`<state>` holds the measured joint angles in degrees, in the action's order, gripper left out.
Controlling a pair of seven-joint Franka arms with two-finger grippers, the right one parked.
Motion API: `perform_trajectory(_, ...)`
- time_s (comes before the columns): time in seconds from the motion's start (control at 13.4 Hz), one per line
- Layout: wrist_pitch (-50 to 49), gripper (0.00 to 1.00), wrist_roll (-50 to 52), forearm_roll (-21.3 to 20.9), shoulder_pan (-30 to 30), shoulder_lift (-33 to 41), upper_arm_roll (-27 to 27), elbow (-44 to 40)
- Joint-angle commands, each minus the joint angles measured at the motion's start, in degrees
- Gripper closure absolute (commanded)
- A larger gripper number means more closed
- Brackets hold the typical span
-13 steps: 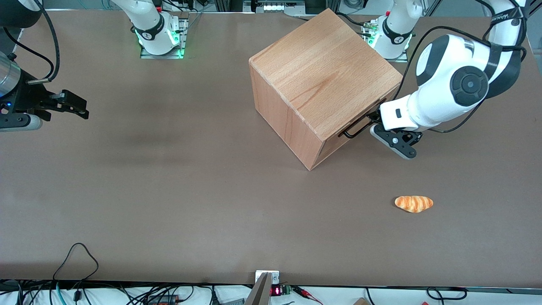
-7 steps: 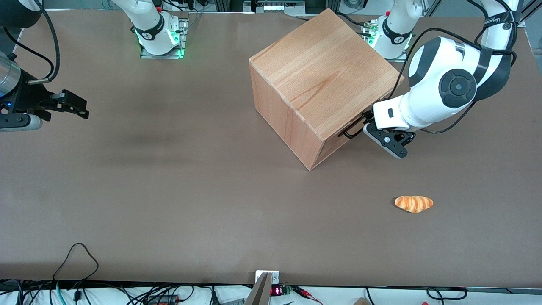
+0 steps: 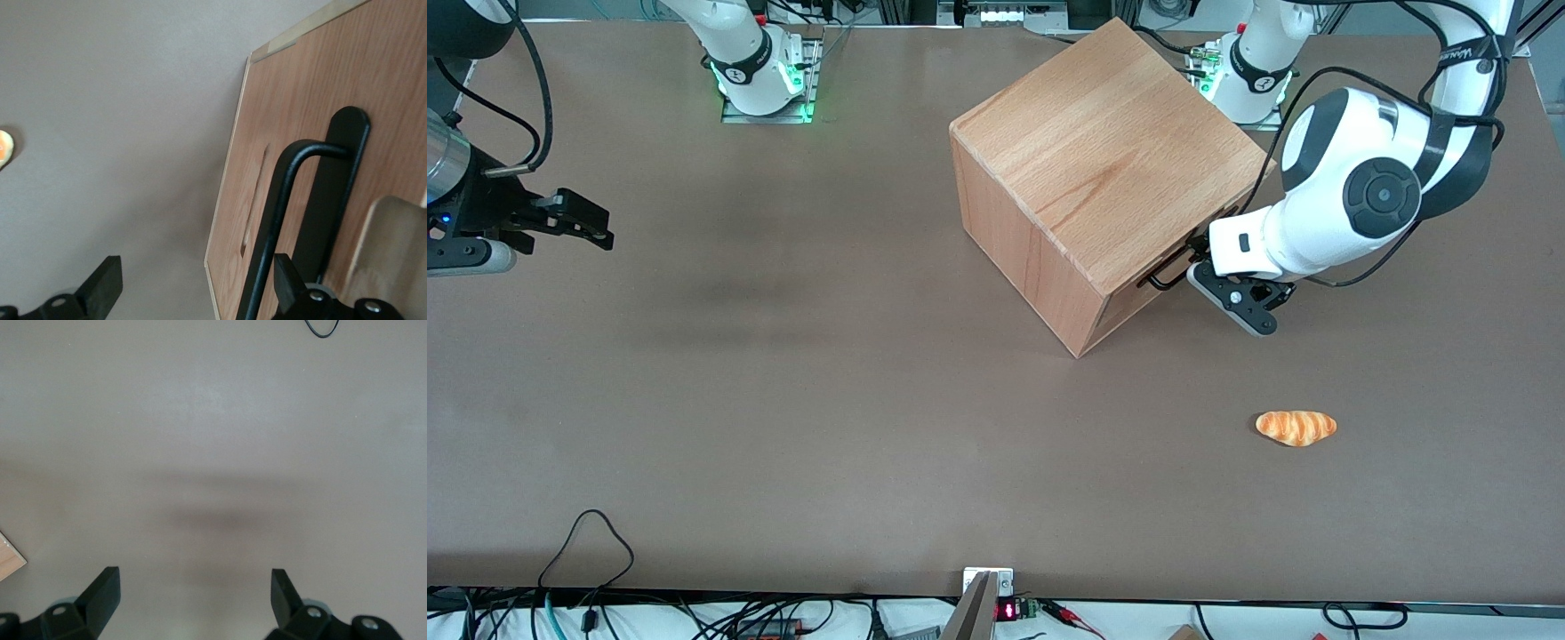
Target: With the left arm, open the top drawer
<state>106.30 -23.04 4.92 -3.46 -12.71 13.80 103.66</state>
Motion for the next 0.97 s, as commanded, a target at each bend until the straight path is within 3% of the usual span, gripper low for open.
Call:
perform_trajectory(0.0, 0.40, 0.00, -1.74, 2.37, 0.21, -0.30, 0.62, 1.20)
perform_trajectory(0.89, 1.10, 0.00, -1.92, 2.64, 6.01, -1.35, -1.40, 0.67)
